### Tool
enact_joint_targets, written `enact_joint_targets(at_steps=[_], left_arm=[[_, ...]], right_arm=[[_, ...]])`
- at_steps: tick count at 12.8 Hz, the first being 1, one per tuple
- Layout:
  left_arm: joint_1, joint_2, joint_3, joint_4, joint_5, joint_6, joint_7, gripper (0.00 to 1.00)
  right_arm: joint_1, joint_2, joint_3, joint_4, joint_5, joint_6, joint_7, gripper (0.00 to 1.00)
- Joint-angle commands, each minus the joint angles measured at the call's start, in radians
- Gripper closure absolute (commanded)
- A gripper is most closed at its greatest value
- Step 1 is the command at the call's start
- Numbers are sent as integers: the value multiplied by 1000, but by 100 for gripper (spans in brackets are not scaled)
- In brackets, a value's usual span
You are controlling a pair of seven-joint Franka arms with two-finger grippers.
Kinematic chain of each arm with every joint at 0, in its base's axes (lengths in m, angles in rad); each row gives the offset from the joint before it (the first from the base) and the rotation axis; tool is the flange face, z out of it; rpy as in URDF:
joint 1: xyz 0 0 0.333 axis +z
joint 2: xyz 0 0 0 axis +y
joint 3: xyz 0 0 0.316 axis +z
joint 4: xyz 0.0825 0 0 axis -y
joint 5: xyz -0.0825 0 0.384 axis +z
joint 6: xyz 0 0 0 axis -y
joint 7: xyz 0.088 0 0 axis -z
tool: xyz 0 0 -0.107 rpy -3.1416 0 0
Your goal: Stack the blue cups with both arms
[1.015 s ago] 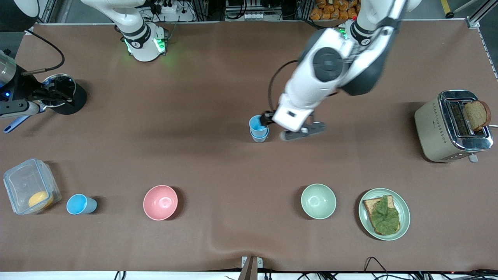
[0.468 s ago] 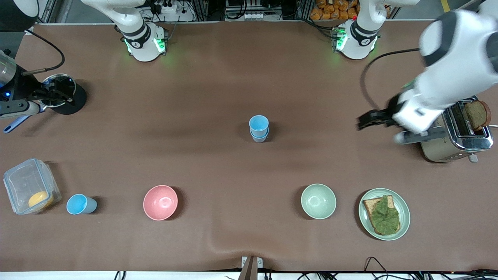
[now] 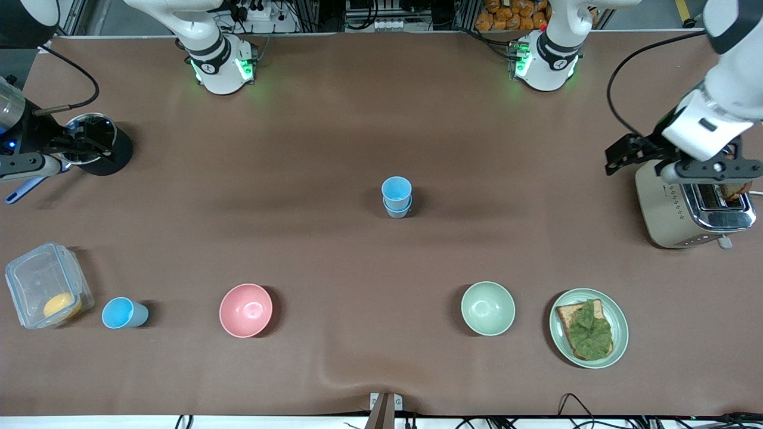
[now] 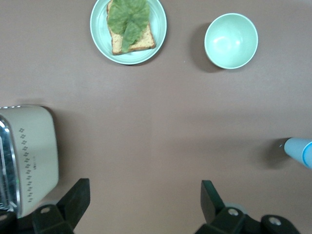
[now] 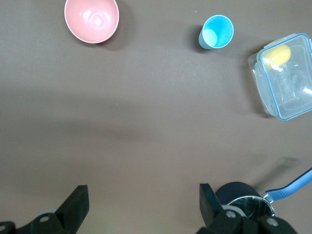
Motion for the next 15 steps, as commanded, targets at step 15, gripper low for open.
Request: enact_joint_targets(at_steps=[15], left_arm=[[34,-49,-8,-4,33,-114,3,0]], right_arm=[[-35,9,18,23,16,-17,-2,0]])
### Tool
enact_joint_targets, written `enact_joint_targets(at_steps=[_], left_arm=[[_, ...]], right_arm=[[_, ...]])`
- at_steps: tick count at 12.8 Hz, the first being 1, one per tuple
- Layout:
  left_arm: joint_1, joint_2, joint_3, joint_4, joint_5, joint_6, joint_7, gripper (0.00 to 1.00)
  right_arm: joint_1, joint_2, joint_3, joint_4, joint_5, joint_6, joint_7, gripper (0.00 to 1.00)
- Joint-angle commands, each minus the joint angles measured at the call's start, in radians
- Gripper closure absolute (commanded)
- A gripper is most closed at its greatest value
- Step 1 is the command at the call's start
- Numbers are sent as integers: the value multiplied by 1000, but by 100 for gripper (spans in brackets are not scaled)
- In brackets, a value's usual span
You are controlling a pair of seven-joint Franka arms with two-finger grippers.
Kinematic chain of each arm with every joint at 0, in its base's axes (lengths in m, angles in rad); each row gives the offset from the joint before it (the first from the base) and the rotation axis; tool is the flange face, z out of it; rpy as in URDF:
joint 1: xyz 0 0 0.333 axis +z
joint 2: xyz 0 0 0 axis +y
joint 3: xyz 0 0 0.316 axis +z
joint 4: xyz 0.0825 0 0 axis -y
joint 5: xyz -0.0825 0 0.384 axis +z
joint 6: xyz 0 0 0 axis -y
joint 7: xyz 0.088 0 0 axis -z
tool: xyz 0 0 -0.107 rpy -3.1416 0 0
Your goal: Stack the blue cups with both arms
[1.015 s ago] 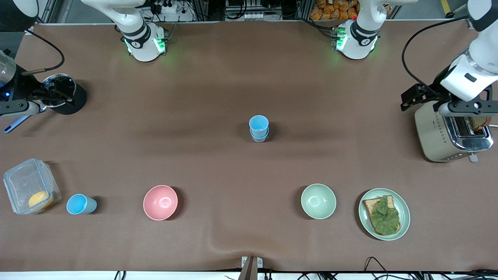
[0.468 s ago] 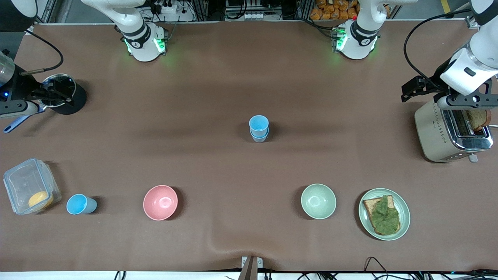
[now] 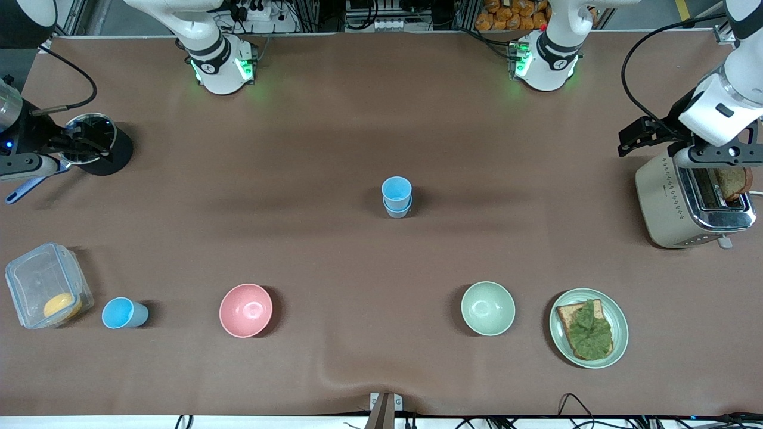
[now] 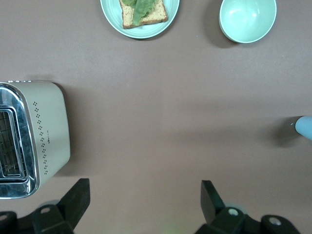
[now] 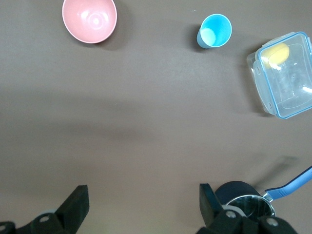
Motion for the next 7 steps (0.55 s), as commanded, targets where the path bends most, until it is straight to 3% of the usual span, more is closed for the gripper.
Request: enact_joint_targets(at_steps=[1,7], left_arm=[[29,-16,-8,18,24,-21,-5,0],[39,-17,-11,24,24,-21,-16,0]], right_arm=[[-29,9,19,23,14,-16,-2,0],[-29,9,19,23,16,-16,-2,0]])
